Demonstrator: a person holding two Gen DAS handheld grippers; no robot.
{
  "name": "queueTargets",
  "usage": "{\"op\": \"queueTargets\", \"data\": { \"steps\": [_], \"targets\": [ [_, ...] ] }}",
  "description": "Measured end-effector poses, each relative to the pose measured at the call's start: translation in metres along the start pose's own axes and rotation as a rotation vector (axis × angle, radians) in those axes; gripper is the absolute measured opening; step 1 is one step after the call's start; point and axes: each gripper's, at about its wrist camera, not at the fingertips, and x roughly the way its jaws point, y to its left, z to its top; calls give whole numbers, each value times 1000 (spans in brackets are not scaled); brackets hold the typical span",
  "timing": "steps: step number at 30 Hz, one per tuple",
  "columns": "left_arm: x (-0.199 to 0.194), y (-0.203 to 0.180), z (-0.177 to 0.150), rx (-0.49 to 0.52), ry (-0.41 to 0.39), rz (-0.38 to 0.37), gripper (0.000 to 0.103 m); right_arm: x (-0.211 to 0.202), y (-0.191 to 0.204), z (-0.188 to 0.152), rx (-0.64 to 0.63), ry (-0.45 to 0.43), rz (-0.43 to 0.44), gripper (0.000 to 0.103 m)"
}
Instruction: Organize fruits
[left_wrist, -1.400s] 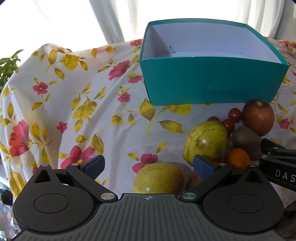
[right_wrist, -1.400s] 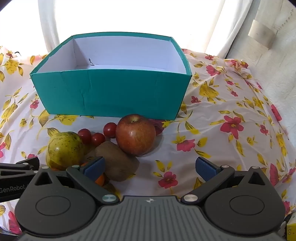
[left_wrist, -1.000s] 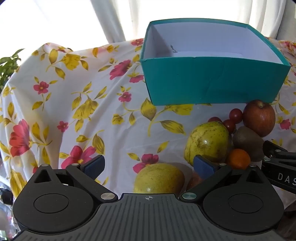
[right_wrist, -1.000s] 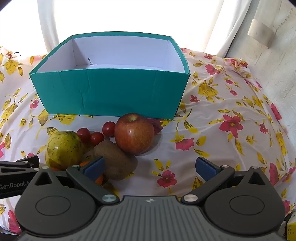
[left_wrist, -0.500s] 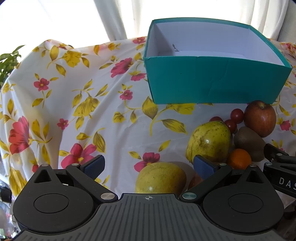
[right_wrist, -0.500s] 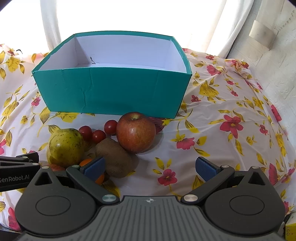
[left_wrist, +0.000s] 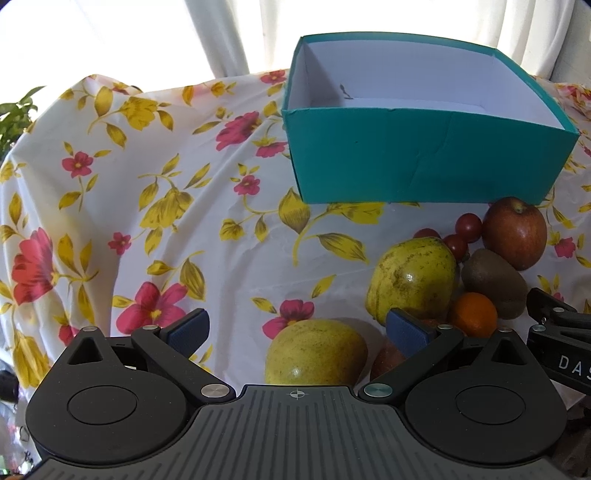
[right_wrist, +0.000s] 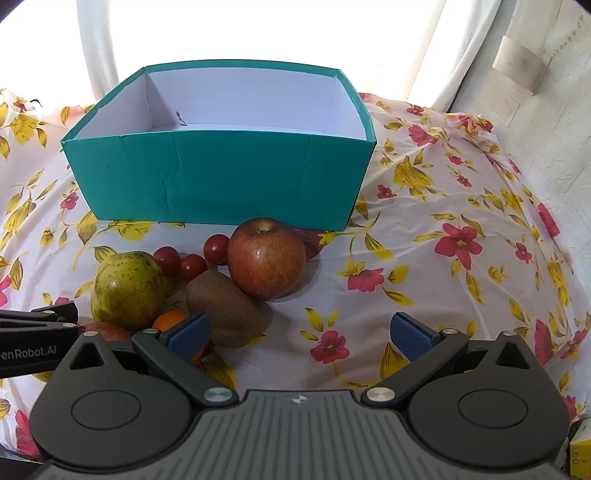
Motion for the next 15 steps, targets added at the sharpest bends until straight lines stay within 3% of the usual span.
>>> {"op": "queueTargets", "data": {
  "steps": [15],
  "targets": [
    [-4,4,1,-7,-6,-16,103,-1,-1,-1,6,1,13,103]
  ]
}}
